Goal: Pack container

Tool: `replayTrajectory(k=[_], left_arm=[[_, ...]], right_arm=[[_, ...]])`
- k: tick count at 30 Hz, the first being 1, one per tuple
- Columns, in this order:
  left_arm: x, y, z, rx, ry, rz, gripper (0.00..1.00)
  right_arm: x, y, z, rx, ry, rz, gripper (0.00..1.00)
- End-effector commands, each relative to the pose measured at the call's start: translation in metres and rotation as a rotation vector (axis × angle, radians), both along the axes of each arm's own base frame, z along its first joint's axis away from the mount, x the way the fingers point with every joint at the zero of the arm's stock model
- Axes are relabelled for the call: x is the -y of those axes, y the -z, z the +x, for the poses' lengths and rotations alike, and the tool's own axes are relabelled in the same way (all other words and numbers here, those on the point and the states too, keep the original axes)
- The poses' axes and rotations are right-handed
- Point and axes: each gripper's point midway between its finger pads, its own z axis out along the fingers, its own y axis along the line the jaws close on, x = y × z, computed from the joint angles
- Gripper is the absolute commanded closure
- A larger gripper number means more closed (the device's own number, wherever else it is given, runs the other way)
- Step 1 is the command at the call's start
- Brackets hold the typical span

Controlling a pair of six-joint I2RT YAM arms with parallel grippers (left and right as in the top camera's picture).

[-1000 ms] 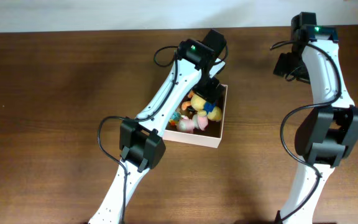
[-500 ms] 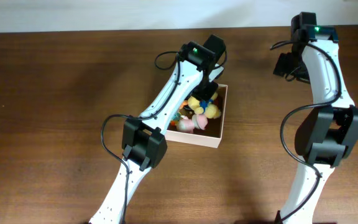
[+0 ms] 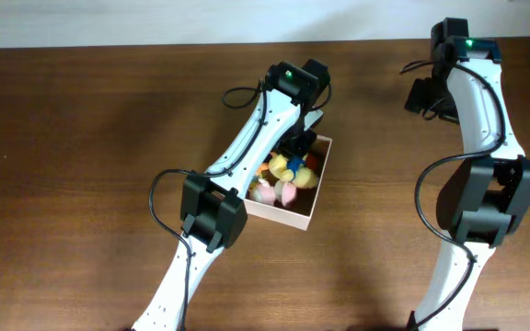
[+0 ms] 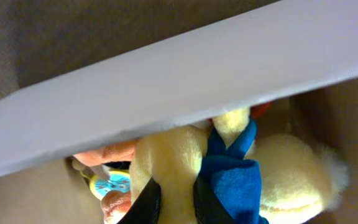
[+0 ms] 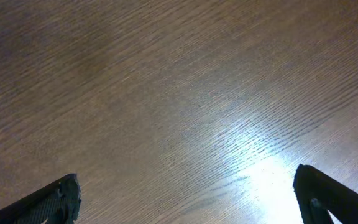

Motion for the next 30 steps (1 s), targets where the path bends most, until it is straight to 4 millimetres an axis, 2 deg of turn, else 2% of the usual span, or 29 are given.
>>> replayTrajectory(k=[1, 11, 13, 20, 24, 30], left_arm=[[0.002, -0.008, -0.005, -0.023, -0.049, -0.028, 0.88], [0.001, -0.016, -0.004, -0.006, -0.059, -0.034, 0.88], [0.001, -0.026, -0.001, 0.023, -0.058, -0.04, 0.88], [-0.005, -0.078, 0.008, 0.157, -0.062, -0.07, 0.88], [-0.006, -0.094, 0.007, 0.184, -0.062, -0.09, 0.88], [-0.007, -0.107, 0.005, 0.207, -0.063, -0.109, 0.88]], right_arm=[[0.002, 0.001, 0.0, 0.005, 0.018, 0.0, 0.01], [0.002, 0.001, 0.0, 0.005, 0.018, 0.0, 0.01], [0.002, 0.001, 0.0, 0.005, 0.018, 0.0, 0.01], [0.002, 0.001, 0.0, 0.005, 0.018, 0.0, 0.01], [0.002, 0.001, 0.0, 0.005, 0.018, 0.0, 0.01], [0.002, 0.001, 0.0, 0.005, 0.018, 0.0, 0.01]])
